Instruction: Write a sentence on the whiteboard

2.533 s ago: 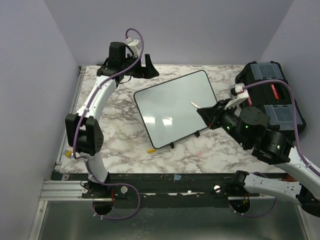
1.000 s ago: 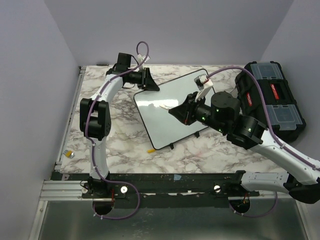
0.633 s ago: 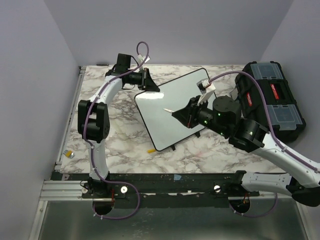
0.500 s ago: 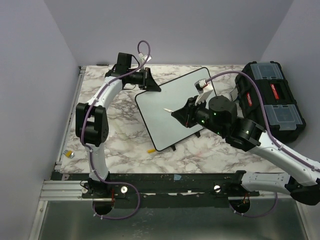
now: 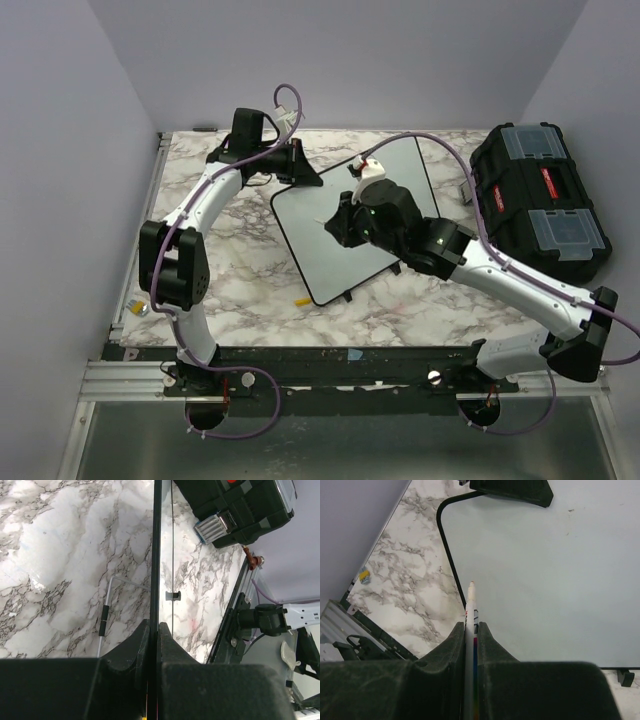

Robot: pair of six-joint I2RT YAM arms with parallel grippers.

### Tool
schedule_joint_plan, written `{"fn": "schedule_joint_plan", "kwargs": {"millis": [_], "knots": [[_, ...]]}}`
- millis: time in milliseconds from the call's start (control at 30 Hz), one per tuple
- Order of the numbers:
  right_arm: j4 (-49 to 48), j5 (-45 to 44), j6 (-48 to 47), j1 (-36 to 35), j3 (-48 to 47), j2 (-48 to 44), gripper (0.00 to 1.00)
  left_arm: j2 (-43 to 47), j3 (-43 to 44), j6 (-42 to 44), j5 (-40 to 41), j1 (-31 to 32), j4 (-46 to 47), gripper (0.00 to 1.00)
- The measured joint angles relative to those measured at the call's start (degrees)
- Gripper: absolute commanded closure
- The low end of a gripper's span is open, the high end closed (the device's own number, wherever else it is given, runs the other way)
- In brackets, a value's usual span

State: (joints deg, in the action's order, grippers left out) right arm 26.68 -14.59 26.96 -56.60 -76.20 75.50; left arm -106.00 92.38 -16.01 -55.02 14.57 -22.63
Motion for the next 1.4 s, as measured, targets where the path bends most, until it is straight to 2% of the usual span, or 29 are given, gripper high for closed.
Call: {"fn": "schedule_joint_plan", "kwargs": {"millis": [533,1400], "knots": [[-0.02,-3.17,0.68,0.00,-4.87,10.25,0.99,2.08,-3.34,0.48,0.39,0.07,2.86,1.00],[-2.01,-7.32,0.57,0.00,-10.32,18.29,0.99,2.82,-3.85,-0.09,1.07,0.20,3.26,1.00]]}}
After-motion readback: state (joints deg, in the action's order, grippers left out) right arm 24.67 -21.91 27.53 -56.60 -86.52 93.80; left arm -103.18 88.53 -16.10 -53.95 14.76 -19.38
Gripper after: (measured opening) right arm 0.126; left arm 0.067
